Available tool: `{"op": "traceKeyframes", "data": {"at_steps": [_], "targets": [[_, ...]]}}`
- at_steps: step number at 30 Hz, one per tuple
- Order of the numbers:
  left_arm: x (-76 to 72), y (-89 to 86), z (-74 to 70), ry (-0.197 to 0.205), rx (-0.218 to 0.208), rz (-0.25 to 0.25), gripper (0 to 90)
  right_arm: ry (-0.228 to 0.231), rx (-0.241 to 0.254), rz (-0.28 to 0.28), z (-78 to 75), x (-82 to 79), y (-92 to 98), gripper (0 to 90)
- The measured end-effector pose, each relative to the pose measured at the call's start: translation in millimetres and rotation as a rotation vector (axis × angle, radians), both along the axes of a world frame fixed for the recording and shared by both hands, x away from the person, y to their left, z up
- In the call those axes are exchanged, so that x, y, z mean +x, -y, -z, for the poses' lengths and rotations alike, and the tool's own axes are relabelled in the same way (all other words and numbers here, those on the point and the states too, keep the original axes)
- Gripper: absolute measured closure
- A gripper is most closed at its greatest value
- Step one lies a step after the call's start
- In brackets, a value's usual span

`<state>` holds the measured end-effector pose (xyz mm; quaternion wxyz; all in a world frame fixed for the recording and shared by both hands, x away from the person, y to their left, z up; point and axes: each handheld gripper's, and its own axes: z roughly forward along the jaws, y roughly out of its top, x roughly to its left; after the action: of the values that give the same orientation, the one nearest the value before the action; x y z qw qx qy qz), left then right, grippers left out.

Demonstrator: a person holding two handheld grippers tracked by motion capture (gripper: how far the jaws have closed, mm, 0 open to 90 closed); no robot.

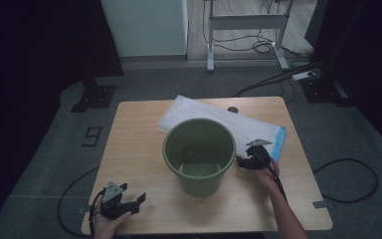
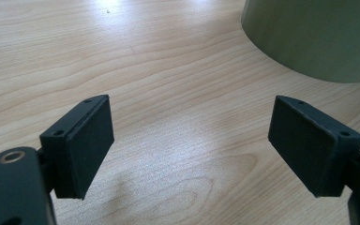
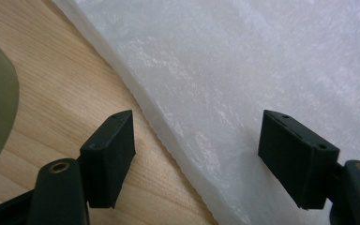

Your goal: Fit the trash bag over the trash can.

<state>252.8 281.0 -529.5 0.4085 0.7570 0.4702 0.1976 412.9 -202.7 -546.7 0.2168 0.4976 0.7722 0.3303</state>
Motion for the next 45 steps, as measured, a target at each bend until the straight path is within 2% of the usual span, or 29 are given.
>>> {"op": "traceKeyframes", "data": {"at_steps": [2,6,10,14,18,19,22,27,31,33,38,43,45], "targets": [[-0.4,0.6,0.3,0.001,0.000,-0.001,14.4,-0.010,0.006,0.005,2.4,-0.2,1.1,28.7],[-0.4,1.6,1.1,0.002,0.003,-0.002,14.4,0.003,0.011,0.018,2.4,-1.4,4.5,37.3],[-1.7,2.7,1.5,0.024,0.009,-0.016,14.9,0.013,0.015,0.036,1.5,-3.6,8.6,57.9],[-3.0,3.0,1.1,0.034,0.014,-0.023,15.0,0.031,0.009,0.016,1.6,-9.3,12.0,79.2],[-2.4,1.2,2.3,0.025,0.016,-0.031,15.1,0.052,-0.039,0.006,1.4,-19.2,15.9,88.3],[-2.2,0.9,2.7,0.024,0.015,-0.033,15.1,0.065,-0.041,0.004,1.0,-22.8,17.8,88.7],[-2.1,0.7,2.9,0.023,0.017,-0.034,15.1,0.085,-0.005,-0.008,-2.4,-34.7,25.2,89.0],[-2.4,1.0,2.5,0.022,0.017,-0.031,15.2,0.108,0.057,0.002,-9.4,-70.2,48.2,89.1],[-1.8,1.8,3.8,0.015,0.024,-0.031,15.3,0.109,0.054,0.007,-6.6,-100.1,67.6,89.1],[-1.8,2.6,4.6,0.010,0.024,-0.030,15.3,0.112,0.056,0.027,-3.3,-114.4,77.7,89.0],[-2.5,4.1,5.7,0.006,0.031,-0.025,15.3,0.090,0.042,0.033,4.5,-146.4,100.5,89.1],[-2.2,4.5,6.3,0.003,0.033,-0.025,15.3,0.080,0.035,0.026,8.3,-170.8,117.8,89.0],[-2.1,5.2,6.8,0.000,0.032,-0.023,15.3,0.085,0.037,0.028,8.9,-174.5,120.6,88.9]]}}
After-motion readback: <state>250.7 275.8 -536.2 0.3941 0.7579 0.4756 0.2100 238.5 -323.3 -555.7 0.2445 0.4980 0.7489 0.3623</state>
